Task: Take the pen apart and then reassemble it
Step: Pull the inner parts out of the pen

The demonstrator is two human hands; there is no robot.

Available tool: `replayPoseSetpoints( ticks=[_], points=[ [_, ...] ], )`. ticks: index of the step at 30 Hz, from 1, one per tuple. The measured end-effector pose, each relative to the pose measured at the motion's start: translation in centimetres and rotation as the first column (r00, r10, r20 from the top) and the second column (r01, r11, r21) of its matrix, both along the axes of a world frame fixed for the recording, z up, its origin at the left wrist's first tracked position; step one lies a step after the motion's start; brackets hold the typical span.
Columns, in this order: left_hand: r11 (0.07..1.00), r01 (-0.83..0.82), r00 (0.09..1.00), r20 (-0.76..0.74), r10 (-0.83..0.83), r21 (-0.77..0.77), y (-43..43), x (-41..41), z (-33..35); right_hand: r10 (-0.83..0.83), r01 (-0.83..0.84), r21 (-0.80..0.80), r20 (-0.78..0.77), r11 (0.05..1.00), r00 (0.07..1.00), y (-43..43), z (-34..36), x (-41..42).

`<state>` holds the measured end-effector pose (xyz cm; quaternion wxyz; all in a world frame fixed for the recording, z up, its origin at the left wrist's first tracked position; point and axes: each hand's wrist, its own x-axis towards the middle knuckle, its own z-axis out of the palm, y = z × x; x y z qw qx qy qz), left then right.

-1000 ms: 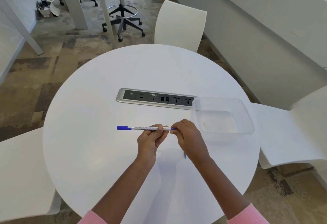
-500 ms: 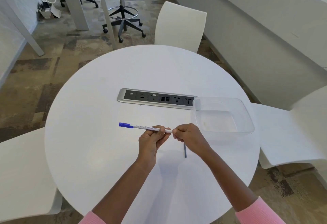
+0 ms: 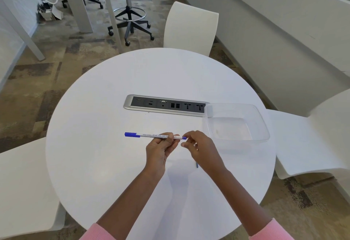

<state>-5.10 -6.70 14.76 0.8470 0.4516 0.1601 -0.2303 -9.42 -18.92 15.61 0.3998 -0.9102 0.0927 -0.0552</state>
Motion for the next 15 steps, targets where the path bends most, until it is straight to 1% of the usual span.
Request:
replayPoseSetpoints(
  ticks=[3, 5, 6, 8, 11, 13, 15],
  points=[
    [1.000, 0.003, 1.000, 0.001, -0.003, -0.003, -0.1, -0.1, 0.0, 0.041, -0.020, -0.211, 0.097, 0.977, 0.994, -0.1, -0.3, 0.2],
    [1.000, 0.008, 1.000, 0.007, -0.008, -0.004, -0.1, -0.2, 0.1, 0.068, -0.031, -0.281, 0.123, 0.959, 0.990, -0.2, -0.4, 0.2],
    [1.000, 0.011, 1.000, 0.009, -0.011, -0.001, -0.2, -0.2, 0.1, 0.073, -0.035, -0.287, 0.125, 0.957, 0.990, -0.3, -0.2, 0.2],
    [1.000, 0.014, 1.000, 0.013, -0.014, 0.002, -0.2, -0.2, 0.0, 0.079, -0.054, -0.244, 0.092, 0.968, 0.993, -0.3, 0.2, 0.3],
    [1.000, 0.030, 0.999, 0.024, -0.030, 0.005, -0.2, -0.1, 0.0, 0.066, -0.071, -0.115, -0.046, 0.991, 0.997, -0.5, 1.0, 0.5],
    [0.999, 0.036, 0.999, 0.029, -0.037, 0.008, -0.2, 0.0, 0.0, 0.038, -0.037, 0.004, -0.118, 0.999, 0.992, -0.5, 1.6, 0.7],
    [0.999, 0.038, 0.999, 0.036, -0.038, 0.016, -0.2, 0.0, 0.0, 0.016, 0.017, 0.157, -0.207, 0.987, 0.978, -0.7, 2.0, 1.0]
  ],
)
